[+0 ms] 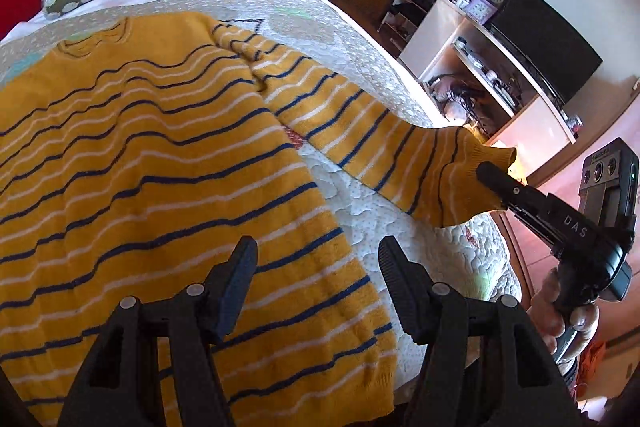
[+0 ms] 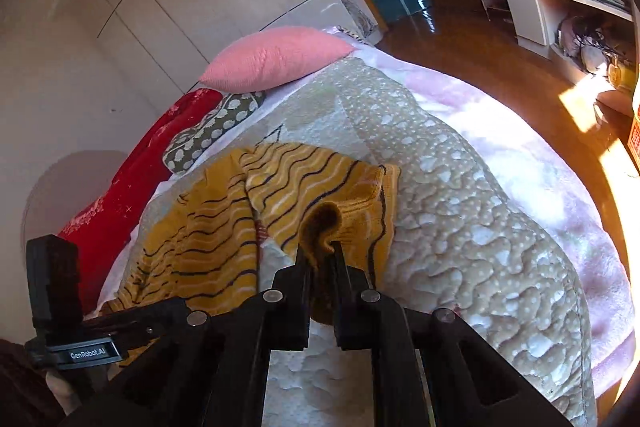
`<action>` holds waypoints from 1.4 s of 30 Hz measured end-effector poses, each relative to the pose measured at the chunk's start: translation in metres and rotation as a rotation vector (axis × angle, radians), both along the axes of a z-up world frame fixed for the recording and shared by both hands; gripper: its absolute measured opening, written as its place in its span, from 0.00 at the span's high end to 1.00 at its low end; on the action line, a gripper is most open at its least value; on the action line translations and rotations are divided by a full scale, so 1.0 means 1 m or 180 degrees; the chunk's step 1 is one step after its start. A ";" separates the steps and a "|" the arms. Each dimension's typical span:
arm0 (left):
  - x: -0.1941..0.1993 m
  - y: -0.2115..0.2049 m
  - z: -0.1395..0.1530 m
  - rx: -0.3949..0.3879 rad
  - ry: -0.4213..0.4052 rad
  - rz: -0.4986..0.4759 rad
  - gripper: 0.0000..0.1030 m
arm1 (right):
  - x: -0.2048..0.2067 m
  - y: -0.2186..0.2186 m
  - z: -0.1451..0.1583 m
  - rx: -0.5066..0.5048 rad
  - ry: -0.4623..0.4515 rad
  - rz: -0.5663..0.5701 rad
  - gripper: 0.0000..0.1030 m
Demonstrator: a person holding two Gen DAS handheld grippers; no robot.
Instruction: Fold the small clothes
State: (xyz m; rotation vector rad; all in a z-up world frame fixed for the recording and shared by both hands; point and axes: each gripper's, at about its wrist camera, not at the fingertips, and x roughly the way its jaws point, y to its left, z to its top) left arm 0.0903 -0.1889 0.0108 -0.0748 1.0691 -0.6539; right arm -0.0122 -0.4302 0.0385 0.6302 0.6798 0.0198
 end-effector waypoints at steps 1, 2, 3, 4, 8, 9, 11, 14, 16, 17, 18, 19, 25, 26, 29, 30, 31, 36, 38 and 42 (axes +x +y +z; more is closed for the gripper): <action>0.001 0.015 0.000 -0.0024 0.0004 0.0100 0.40 | 0.010 0.010 0.007 0.0032 -0.0015 0.0132 0.91; 0.002 0.033 -0.001 -0.0054 0.0013 0.0217 0.40 | 0.019 0.021 0.012 0.0080 -0.0027 0.0265 0.91; 0.004 0.048 -0.001 -0.0092 0.0032 0.0321 0.39 | 0.030 0.034 0.016 0.0136 -0.0040 0.0387 0.91; 0.006 0.063 -0.002 -0.0132 0.0060 0.0422 0.39 | 0.040 0.050 0.019 0.0196 -0.0049 0.0523 0.91; 0.013 0.117 -0.008 -0.0269 0.0187 0.0807 0.39 | 0.085 0.128 0.018 0.0226 0.0011 0.1054 0.91; 0.013 0.126 -0.008 -0.0300 0.0189 0.0860 0.39 | 0.096 0.148 0.014 0.0266 0.0056 0.1184 0.91; 0.012 0.139 -0.007 -0.0318 0.0159 0.0929 0.39 | 0.115 0.182 -0.001 0.0420 0.0178 0.1434 0.89; 0.011 0.146 -0.007 -0.0335 0.0151 0.0957 0.38 | 0.139 0.213 -0.026 0.0579 0.0397 0.1620 0.89; 0.012 0.143 -0.007 -0.0330 0.0124 0.0923 0.38 | 0.142 0.212 -0.034 0.0768 0.0420 0.1595 0.86; 0.013 0.140 -0.007 -0.0320 0.0108 0.0891 0.37 | 0.138 0.206 -0.034 0.0868 0.0373 0.1548 0.75; 0.015 0.135 -0.007 -0.0304 0.0094 0.0856 0.36 | 0.133 0.199 -0.032 0.0908 0.0323 0.1493 0.68; 0.017 0.131 -0.008 -0.0288 0.0079 0.0820 0.36 | 0.127 0.191 -0.030 0.0896 0.0267 0.1414 0.57; 0.043 0.092 -0.021 -0.0081 0.0119 0.0659 0.35 | 0.094 0.133 -0.017 0.0612 0.0166 0.0984 0.54; 0.048 0.086 -0.025 -0.0079 0.0184 0.0649 0.35 | 0.089 0.126 -0.017 0.0581 0.0176 0.0932 0.54; 0.057 0.077 -0.032 0.0168 0.0195 0.0709 0.64 | 0.074 0.109 -0.021 0.0488 0.0225 0.0812 0.54; 0.059 0.076 -0.033 0.0281 0.0181 0.0748 0.91 | 0.070 0.103 -0.022 0.0458 0.0243 0.0768 0.54; 0.061 0.076 -0.031 0.0269 0.0208 0.0742 0.97 | 0.066 0.099 -0.024 0.0444 0.0249 0.0736 0.54; 0.071 0.084 0.009 0.0307 -0.0100 0.0816 0.97 | 0.057 0.079 -0.031 0.0420 0.0295 0.0570 0.54; 0.082 0.096 0.033 0.0287 -0.0239 0.0931 0.97 | 0.055 0.076 -0.030 0.0399 0.0306 0.0531 0.54; 0.112 0.141 0.073 0.0403 -0.0513 0.1283 1.00 | 0.057 0.078 -0.025 0.0285 0.0296 0.0534 0.54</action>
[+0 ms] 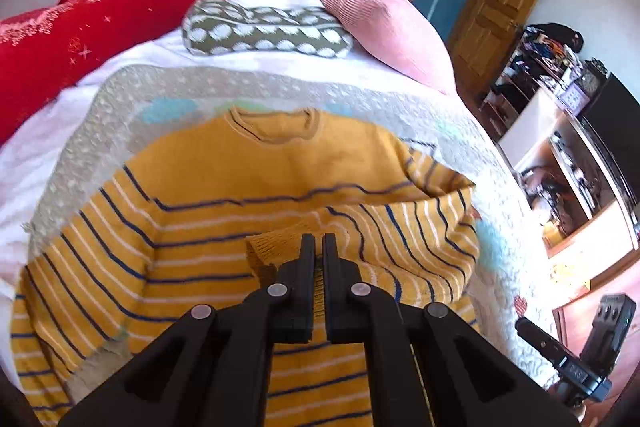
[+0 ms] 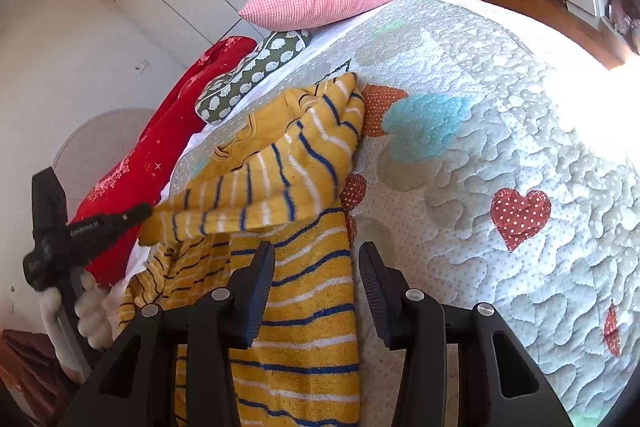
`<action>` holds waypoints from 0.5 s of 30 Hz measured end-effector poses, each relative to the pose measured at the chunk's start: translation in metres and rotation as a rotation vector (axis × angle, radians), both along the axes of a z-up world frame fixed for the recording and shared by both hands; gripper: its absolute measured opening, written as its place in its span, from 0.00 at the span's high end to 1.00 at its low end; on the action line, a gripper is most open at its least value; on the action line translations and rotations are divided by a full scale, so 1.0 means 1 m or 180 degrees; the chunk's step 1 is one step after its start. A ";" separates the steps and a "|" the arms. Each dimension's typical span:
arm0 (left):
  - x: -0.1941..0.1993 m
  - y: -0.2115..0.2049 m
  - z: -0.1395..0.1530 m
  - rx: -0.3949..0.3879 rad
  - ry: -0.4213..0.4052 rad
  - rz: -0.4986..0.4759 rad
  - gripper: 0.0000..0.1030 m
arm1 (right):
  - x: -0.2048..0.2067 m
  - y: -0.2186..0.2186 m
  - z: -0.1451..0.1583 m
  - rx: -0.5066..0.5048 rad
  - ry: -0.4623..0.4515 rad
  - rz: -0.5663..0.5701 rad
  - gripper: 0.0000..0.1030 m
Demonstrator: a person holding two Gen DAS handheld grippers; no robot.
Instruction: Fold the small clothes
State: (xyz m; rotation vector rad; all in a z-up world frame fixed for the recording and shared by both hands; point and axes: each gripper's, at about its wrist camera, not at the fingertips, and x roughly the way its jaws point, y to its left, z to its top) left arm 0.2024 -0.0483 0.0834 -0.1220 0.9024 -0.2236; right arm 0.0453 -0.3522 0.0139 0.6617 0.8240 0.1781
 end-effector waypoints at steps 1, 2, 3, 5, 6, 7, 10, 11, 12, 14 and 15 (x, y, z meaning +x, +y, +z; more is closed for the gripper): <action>0.007 0.014 0.005 0.0072 -0.0050 0.0113 1.00 | 0.003 0.003 0.001 -0.0035 -0.0006 0.0015 0.54; 0.016 0.029 0.007 0.0139 -0.0086 0.0231 1.00 | 0.005 0.005 0.002 -0.0064 -0.0008 0.0034 0.54; 0.024 0.044 0.006 0.0198 -0.0105 0.0328 1.00 | 0.010 0.009 0.002 -0.0078 -0.0005 0.0059 0.54; 0.038 0.071 -0.003 0.0346 -0.0075 0.0512 1.00 | 0.020 0.015 -0.001 -0.0056 0.0026 0.0118 0.54; 0.045 0.083 -0.012 0.0415 -0.0026 0.0613 1.00 | 0.026 0.018 -0.003 -0.0037 0.0057 0.0135 0.54; 0.050 0.096 -0.022 0.0413 0.0036 0.0668 1.00 | 0.034 0.022 -0.006 -0.0032 0.0094 0.0137 0.54; 0.049 0.116 -0.045 0.0065 0.0188 0.0540 0.99 | 0.057 0.027 -0.010 -0.0082 0.0144 0.0083 0.54; 0.046 0.115 -0.051 -0.0028 0.0219 0.0466 0.95 | 0.064 0.029 -0.010 -0.0111 0.0152 0.0067 0.54; 0.043 0.109 -0.057 -0.0099 0.0261 0.0365 0.85 | 0.071 0.031 -0.009 -0.0133 0.0141 0.0062 0.54; 0.040 0.091 -0.068 -0.0150 0.0331 0.0186 0.69 | 0.081 0.038 -0.006 -0.0180 0.0112 0.0075 0.54; 0.039 0.079 -0.073 -0.0155 0.0361 0.0108 0.64 | 0.084 0.042 -0.005 -0.0203 0.0100 0.0091 0.54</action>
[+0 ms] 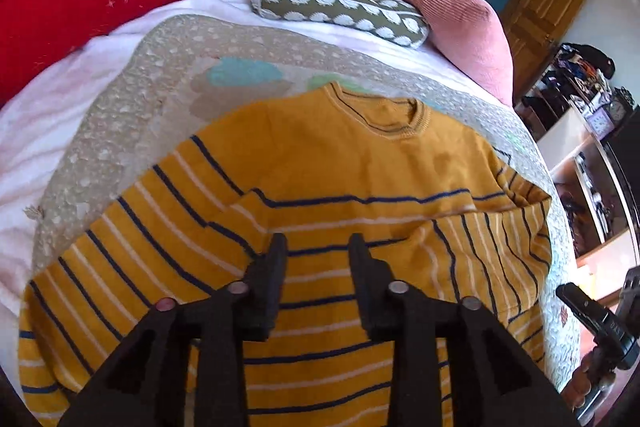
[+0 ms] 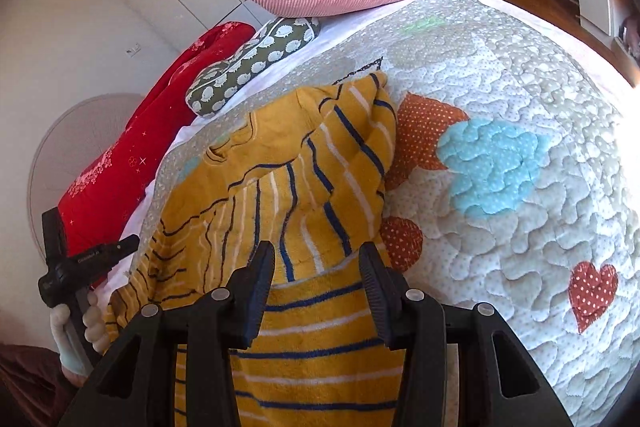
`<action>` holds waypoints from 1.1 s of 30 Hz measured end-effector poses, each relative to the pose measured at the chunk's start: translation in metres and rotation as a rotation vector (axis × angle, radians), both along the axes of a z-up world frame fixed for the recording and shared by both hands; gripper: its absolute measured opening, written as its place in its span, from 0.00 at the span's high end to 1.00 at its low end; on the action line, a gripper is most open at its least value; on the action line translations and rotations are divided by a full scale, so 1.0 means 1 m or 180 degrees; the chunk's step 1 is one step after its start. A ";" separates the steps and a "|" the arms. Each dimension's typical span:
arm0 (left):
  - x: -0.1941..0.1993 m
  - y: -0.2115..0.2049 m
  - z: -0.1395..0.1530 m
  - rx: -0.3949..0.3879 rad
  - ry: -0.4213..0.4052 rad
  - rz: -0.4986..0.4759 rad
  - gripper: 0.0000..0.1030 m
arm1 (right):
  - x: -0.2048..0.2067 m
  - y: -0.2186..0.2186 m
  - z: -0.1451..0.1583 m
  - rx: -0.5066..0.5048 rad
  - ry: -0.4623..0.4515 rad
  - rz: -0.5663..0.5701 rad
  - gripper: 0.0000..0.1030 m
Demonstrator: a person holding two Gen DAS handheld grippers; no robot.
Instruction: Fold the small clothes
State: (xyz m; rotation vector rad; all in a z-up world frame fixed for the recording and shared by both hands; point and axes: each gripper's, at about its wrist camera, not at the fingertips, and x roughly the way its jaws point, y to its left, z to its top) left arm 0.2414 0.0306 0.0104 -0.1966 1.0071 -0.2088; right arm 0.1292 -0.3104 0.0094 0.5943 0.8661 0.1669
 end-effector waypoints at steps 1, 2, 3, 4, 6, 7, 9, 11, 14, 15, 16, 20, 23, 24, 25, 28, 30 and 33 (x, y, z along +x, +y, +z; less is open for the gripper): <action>0.000 -0.010 -0.006 -0.0018 0.0029 -0.0082 0.64 | 0.003 0.005 0.001 -0.0020 -0.0008 0.0021 0.54; 0.002 -0.020 -0.013 -0.0009 0.0075 -0.0149 0.62 | 0.004 0.010 0.001 -0.0037 -0.0014 0.0045 0.54; 0.004 -0.029 -0.020 0.0022 0.0126 -0.0185 0.59 | 0.005 0.015 0.001 -0.0056 -0.0012 0.0069 0.54; 0.006 -0.038 -0.026 0.0040 0.0170 -0.0207 0.57 | 0.004 0.019 0.000 -0.0076 -0.0004 0.0089 0.54; 0.011 -0.054 -0.040 0.0041 0.0266 -0.0261 0.55 | 0.001 0.025 -0.002 -0.0126 0.0021 0.0125 0.54; 0.013 -0.062 -0.047 0.0038 0.0325 -0.0274 0.55 | -0.001 0.025 -0.002 -0.0160 0.0030 0.0142 0.54; 0.013 -0.077 -0.055 0.0104 0.0348 -0.0333 0.70 | -0.005 0.024 -0.004 -0.0242 0.0045 0.0137 0.54; 0.010 -0.087 -0.050 0.0242 0.0277 -0.0367 0.89 | -0.010 0.020 -0.003 -0.0314 0.0056 0.0103 0.54; 0.011 -0.071 -0.031 0.0121 0.0139 -0.0213 0.90 | -0.014 0.011 0.002 -0.0416 0.0053 0.0032 0.54; 0.014 -0.060 -0.022 0.0105 0.0078 -0.0126 0.90 | -0.015 0.007 0.004 -0.0445 0.0041 0.0008 0.54; 0.017 -0.047 -0.015 0.0105 0.0035 -0.0015 0.90 | -0.015 0.004 0.007 -0.0467 0.0029 -0.0015 0.54; 0.028 0.005 -0.008 0.0250 -0.0017 0.0437 0.90 | -0.009 -0.006 0.010 -0.0454 0.0012 -0.0092 0.54; 0.035 0.025 -0.032 0.0368 0.0242 0.0556 0.88 | 0.006 -0.004 0.005 -0.0451 0.0046 -0.0120 0.54; 0.037 0.029 -0.041 0.0373 0.0307 0.0572 0.86 | 0.013 -0.002 0.002 -0.0460 0.0074 -0.0113 0.54; 0.038 0.031 -0.047 0.0340 0.0332 0.0575 0.84 | 0.023 0.002 0.000 -0.0467 0.0099 -0.0089 0.54; 0.035 0.038 -0.048 0.0174 0.0275 0.0642 0.81 | 0.057 0.014 -0.003 -0.0646 0.0158 -0.0024 0.53; 0.034 0.040 -0.049 0.0132 0.0287 0.0659 0.81 | 0.082 0.018 -0.009 -0.0756 0.0263 -0.0057 0.51; 0.026 0.043 -0.038 0.0066 0.0272 0.0591 0.81 | 0.113 0.024 -0.025 -0.0849 0.0517 0.0005 0.68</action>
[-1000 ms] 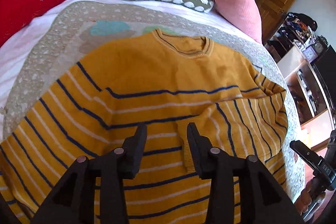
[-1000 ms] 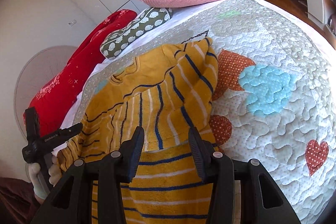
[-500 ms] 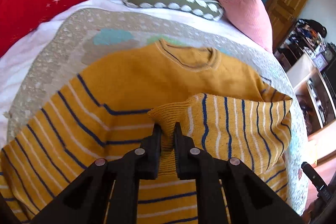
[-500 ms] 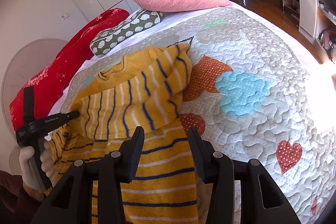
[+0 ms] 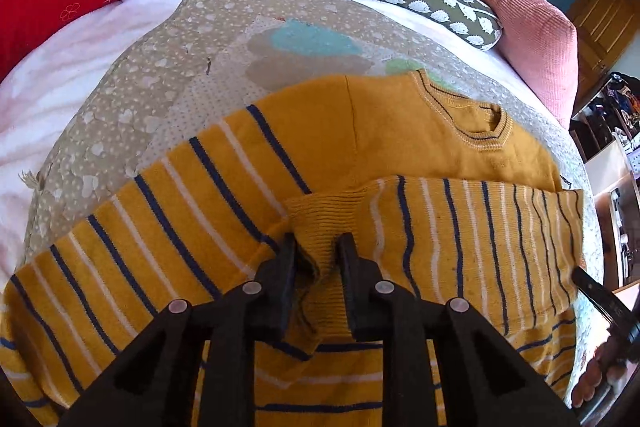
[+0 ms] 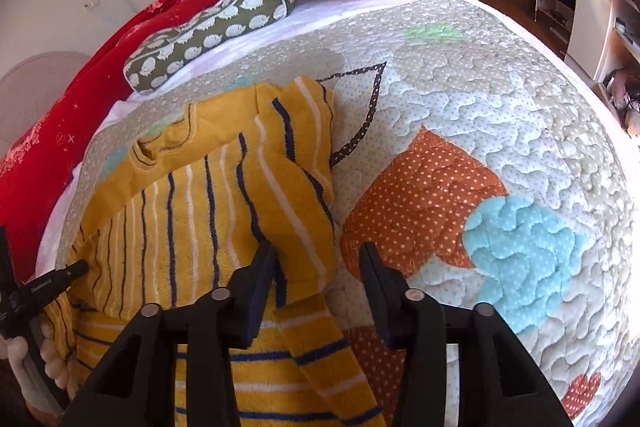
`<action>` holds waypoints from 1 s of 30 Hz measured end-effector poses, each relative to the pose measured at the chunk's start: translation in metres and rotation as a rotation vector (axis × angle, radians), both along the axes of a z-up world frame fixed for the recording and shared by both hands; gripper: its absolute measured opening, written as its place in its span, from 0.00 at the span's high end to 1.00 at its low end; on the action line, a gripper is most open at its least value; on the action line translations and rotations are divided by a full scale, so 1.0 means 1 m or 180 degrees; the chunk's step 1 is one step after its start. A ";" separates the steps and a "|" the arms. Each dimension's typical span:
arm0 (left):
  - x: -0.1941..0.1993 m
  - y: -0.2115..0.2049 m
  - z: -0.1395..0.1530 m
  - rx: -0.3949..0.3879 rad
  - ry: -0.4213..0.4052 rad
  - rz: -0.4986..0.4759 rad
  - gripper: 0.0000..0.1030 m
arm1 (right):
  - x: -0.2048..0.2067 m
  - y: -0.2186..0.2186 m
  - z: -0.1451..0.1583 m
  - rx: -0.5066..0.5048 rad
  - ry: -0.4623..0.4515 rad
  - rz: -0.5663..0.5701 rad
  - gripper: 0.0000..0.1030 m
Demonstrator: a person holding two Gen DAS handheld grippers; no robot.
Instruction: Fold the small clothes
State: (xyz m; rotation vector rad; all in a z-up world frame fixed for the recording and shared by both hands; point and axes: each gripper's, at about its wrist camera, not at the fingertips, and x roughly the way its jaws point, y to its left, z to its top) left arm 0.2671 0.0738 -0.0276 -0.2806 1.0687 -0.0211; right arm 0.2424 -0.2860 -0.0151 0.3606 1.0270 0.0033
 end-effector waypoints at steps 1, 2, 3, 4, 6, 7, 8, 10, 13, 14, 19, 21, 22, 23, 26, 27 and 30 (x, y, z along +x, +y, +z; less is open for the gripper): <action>-0.007 0.003 0.008 -0.0029 -0.0063 -0.0016 0.81 | 0.006 0.000 -0.003 -0.0083 0.0059 -0.0012 0.68; -0.015 0.007 0.018 -0.0068 -0.0135 -0.0024 0.81 | 0.010 -0.002 -0.005 -0.0155 0.0084 -0.0069 0.68; -0.026 0.013 0.027 -0.0138 -0.0212 -0.0030 0.81 | 0.011 -0.005 -0.005 -0.0207 0.0082 -0.0146 0.68; -0.038 0.021 0.037 -0.0222 -0.0282 -0.0034 0.80 | 0.009 -0.008 -0.003 -0.0265 0.0071 -0.0240 0.66; -0.066 0.038 0.053 -0.0290 -0.0403 -0.0013 0.64 | -0.001 -0.012 0.007 -0.0271 0.0010 -0.0327 0.66; -0.083 0.048 0.060 -0.0238 -0.0463 0.0030 0.60 | -0.009 -0.012 0.013 -0.0256 -0.0044 -0.0308 0.66; -0.100 0.057 0.067 -0.0156 -0.0533 0.0100 0.56 | -0.018 -0.010 0.020 -0.0286 -0.0092 -0.0278 0.66; -0.137 0.078 0.076 0.0033 -0.0647 0.0273 0.55 | -0.037 0.001 0.035 -0.0354 -0.0194 -0.0138 0.65; -0.195 0.108 0.080 0.0262 -0.0781 0.0575 0.52 | -0.059 0.032 0.057 -0.0321 -0.0326 0.0194 0.62; -0.212 0.116 0.079 0.0286 -0.0810 0.0669 0.48 | -0.064 0.047 0.064 -0.0276 -0.0363 0.0334 0.59; -0.289 0.157 0.056 0.0122 -0.0682 0.1047 0.46 | -0.088 0.156 0.086 -0.0027 -0.0474 0.1201 0.57; -0.316 0.165 0.050 0.0084 -0.0662 0.1109 0.46 | -0.103 0.211 0.090 0.0024 -0.0529 0.1653 0.57; -0.330 0.168 0.048 0.0102 -0.0677 0.1140 0.46 | -0.113 0.239 0.092 0.0041 -0.0565 0.1891 0.57; -0.343 0.170 0.047 0.0133 -0.0708 0.1165 0.46 | -0.124 0.268 0.092 0.0046 -0.0598 0.2143 0.57; -0.376 0.180 0.042 0.0236 -0.0728 0.1258 0.46 | -0.163 0.347 0.087 -0.0007 -0.0679 0.2845 0.54; -0.384 0.183 0.040 0.0219 -0.0726 0.1262 0.46 | -0.176 0.370 0.082 -0.0031 -0.0671 0.3054 0.53; -0.397 0.193 0.032 0.0167 -0.0703 0.1267 0.46 | -0.197 0.422 0.056 -0.0115 -0.0466 0.3305 0.52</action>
